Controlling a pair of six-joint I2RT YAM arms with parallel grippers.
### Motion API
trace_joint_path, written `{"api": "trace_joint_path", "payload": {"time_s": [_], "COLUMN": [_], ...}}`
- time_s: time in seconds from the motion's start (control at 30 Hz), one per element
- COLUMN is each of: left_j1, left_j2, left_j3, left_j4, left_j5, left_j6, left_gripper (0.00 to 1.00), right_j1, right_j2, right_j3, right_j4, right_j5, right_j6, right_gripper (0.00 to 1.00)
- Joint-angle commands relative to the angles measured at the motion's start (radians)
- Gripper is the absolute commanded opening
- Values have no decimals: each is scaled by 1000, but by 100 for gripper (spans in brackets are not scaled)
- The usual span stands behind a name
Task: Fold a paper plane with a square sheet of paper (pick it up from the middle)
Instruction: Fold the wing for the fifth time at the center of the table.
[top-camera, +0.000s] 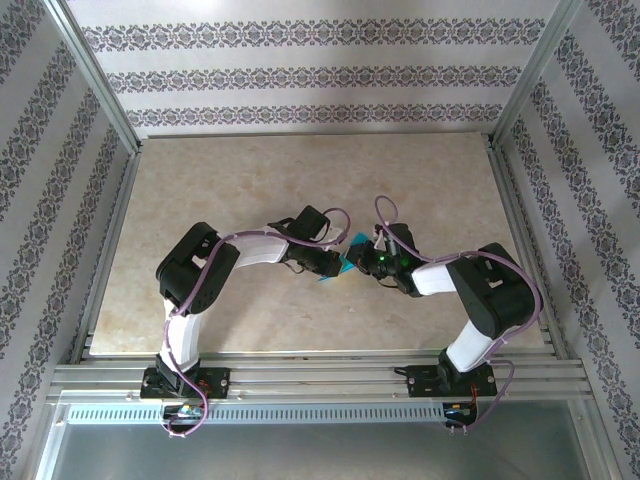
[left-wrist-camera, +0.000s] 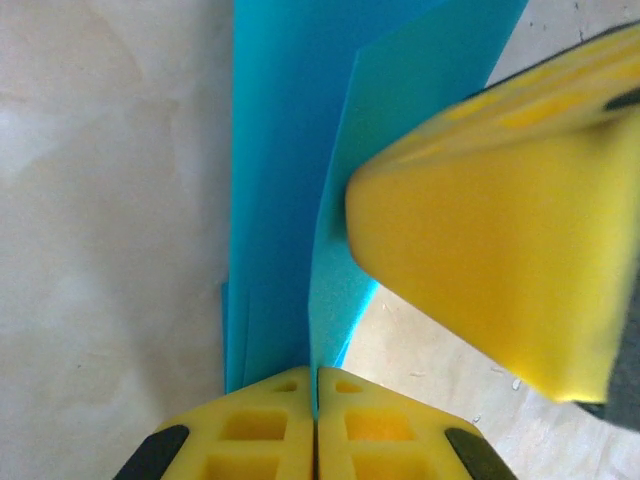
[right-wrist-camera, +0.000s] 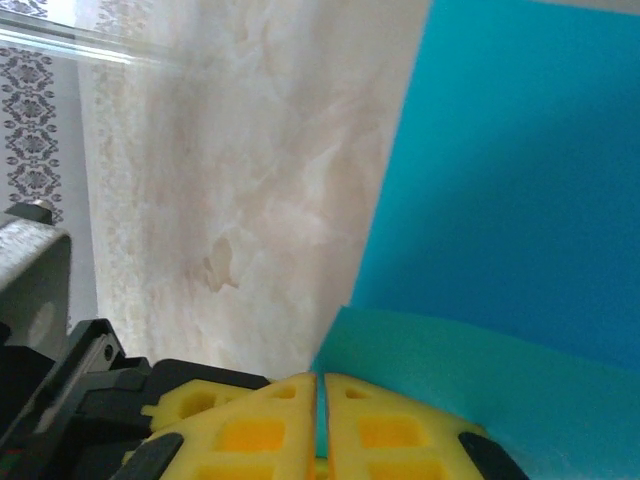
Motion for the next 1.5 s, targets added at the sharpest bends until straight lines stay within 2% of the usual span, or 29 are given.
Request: {"api": "trace_joint_path", "payload": {"time_s": [0.0,0.73,1.1,1.47], "left_j1": [19,19,20,22], "left_j2": [53,69,76,79], "left_j3": [-10,0,-6,-8], "left_j4": [-159,-186,-183,-173], "left_j5": [-44,-24,-25,-24], "left_j6": [-29,-25,-25,-31], "left_gripper": [9,12,12,12], "right_j1": [11,-12,-46,-42], "right_j2": [-1,45,-48,8], "right_j3": [-19,-13,-31,20], "right_j4": [20,-39,-53,-113], "right_j5": [25,53,22,4], "right_j6": [3,12,-69,-81], "right_gripper": [11,11,21,17]}}
